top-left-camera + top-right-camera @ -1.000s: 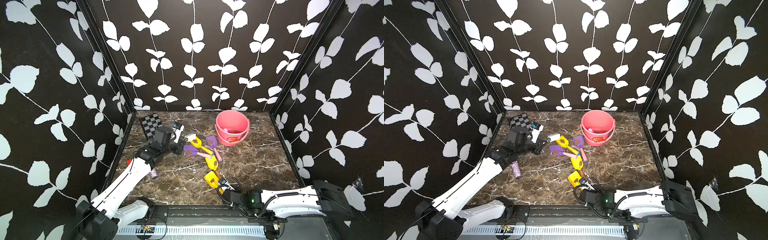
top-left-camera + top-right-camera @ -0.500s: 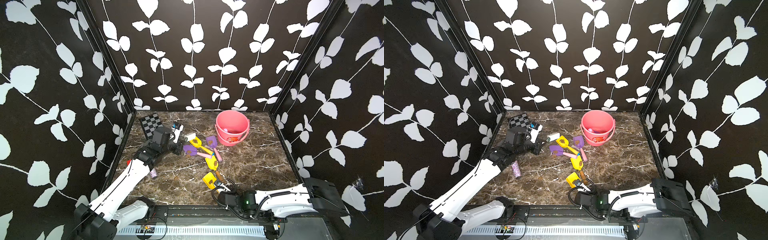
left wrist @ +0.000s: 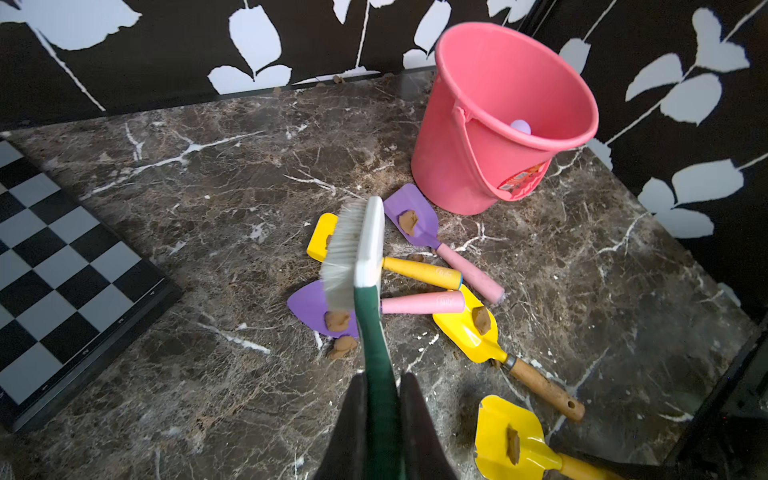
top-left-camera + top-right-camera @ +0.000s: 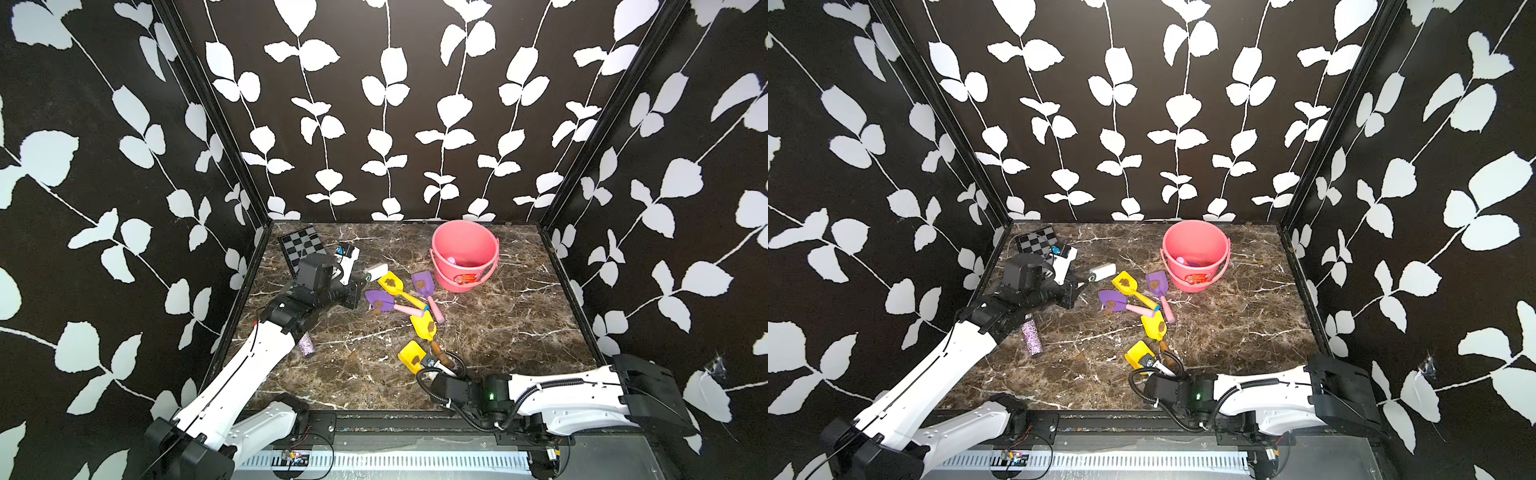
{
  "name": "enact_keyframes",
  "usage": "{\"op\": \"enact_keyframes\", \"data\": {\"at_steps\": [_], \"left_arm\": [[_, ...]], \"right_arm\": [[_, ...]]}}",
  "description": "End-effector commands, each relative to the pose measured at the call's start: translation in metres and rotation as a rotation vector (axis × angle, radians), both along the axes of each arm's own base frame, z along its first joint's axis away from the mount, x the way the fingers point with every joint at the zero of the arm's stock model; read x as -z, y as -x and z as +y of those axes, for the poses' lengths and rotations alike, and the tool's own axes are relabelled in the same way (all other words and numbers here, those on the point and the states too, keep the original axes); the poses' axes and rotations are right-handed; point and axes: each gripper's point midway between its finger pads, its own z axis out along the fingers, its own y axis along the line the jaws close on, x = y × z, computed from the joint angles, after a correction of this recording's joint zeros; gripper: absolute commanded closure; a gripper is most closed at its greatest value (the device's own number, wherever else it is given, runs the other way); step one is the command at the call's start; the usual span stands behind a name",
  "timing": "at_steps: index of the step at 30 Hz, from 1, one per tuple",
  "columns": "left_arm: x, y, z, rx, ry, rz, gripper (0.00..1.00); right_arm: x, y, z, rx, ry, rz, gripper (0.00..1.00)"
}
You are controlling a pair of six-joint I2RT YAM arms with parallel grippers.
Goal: Brush the soil off the hand trowel and place it into the bucket
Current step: Pick up the hand trowel from the center of the board, then brush off the soil from the hand trowel.
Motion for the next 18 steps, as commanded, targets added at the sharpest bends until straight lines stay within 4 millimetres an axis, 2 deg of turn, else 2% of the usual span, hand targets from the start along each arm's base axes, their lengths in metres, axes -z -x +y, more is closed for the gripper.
{"op": "enact_keyframes", "data": {"at_steps": [1, 6, 9, 14, 18], "left_arm": [[-0.01, 0.006, 0.011, -0.034, 0.074, 0.017, 1.0], [-0.011, 0.011, 0.022, -0.073, 0.118, 0.066, 1.0], [-0.016, 0.019, 0.019, -0.066, 0.175, 0.083, 1.0], [-0.027, 0.037, 0.008, -0.018, 0.291, 0.14, 1.0], [-0.032, 0.045, 0.002, 0.012, 0.34, 0.17, 1.0]], "right_arm": [[-0.031, -0.014, 0.016, -0.058, -0.055, -0.029, 1.0], [-0.057, -0.029, 0.022, -0.078, -0.074, -0.022, 1.0], [-0.068, -0.039, 0.022, -0.06, -0.078, -0.013, 1.0], [-0.085, -0.049, 0.011, -0.028, -0.054, -0.018, 1.0], [-0.088, -0.054, -0.002, 0.002, -0.037, -0.028, 1.0]]}}
